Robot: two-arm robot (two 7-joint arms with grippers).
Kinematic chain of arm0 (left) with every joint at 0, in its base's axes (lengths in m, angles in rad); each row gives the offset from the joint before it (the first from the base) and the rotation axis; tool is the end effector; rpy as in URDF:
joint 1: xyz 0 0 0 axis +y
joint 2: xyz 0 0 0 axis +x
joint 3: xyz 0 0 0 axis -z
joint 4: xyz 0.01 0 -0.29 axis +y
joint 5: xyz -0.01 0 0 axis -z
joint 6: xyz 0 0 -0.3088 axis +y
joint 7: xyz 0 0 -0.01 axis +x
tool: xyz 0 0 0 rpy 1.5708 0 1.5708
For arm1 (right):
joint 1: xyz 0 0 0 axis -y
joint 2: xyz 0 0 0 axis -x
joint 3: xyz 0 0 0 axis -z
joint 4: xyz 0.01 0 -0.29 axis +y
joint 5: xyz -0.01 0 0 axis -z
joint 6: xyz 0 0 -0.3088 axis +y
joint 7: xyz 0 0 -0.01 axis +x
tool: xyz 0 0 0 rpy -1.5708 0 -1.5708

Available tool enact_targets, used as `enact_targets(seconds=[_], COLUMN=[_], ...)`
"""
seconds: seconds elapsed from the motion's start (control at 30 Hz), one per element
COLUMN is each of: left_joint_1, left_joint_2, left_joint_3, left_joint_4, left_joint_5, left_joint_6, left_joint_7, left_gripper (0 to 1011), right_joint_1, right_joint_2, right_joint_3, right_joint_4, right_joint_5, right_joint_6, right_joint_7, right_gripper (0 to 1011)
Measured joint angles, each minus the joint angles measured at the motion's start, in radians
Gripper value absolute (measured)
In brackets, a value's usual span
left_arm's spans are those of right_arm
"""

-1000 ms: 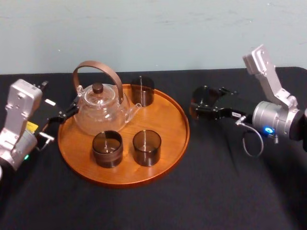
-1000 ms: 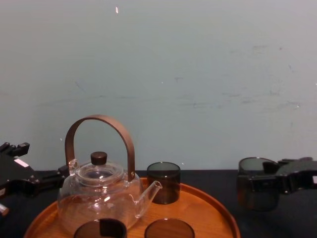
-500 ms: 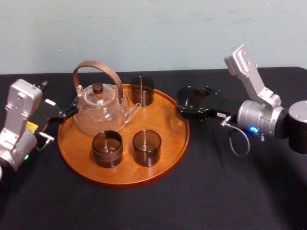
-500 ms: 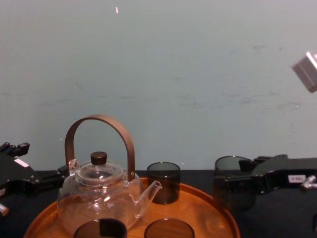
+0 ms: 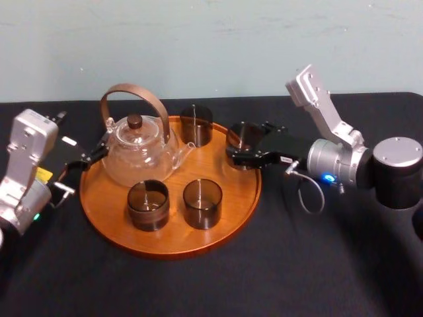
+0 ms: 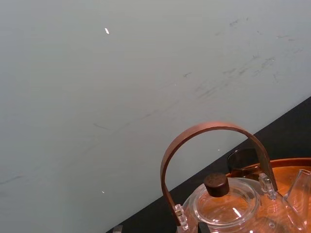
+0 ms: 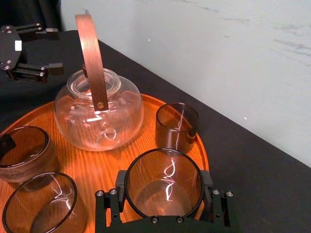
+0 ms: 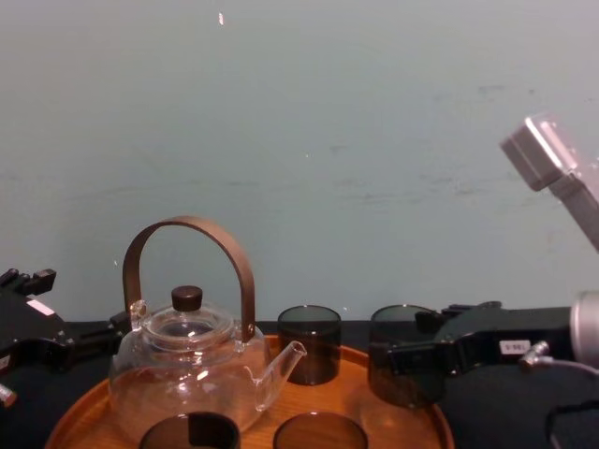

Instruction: Pick up the glass from the table and place it on the tray.

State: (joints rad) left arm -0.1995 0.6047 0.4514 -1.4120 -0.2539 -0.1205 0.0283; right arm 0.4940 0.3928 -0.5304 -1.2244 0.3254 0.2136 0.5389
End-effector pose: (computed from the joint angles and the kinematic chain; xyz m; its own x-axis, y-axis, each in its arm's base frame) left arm 0.3581 0.0827 -0.3023 0.2923 0.8803 0.3737 -0.9553 0.2873 0.0703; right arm 0.4393 -0.0134 -0.2605 0.7474 -0.6609 0.0677 0.6401 0.6892 -0.3394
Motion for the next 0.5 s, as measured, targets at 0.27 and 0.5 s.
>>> enact_targets(seconds=[0.27,0.5], left_joint_1=[0.000,0.000], left_joint_2=[0.000,0.000], left_joint_3=[0.000,0.000], left_joint_4=[0.000,0.000], left_joint_5=[0.000,0.000], left_joint_6=[0.000,0.000], left_joint_7=[0.000,0.000], left_gripper=[1001,1001], right_joint_1=[0.026,0.043], right_joint_2=[-0.031,-0.050], right_joint_3=[-0.018,-0.025], right_joint_4=[0.061,0.105], right_joint_5=[-0.013,-0.023], right_joint_6=[-0.015,-0.024], right_joint_7=[0.012,0.016], right_gripper=[905,905])
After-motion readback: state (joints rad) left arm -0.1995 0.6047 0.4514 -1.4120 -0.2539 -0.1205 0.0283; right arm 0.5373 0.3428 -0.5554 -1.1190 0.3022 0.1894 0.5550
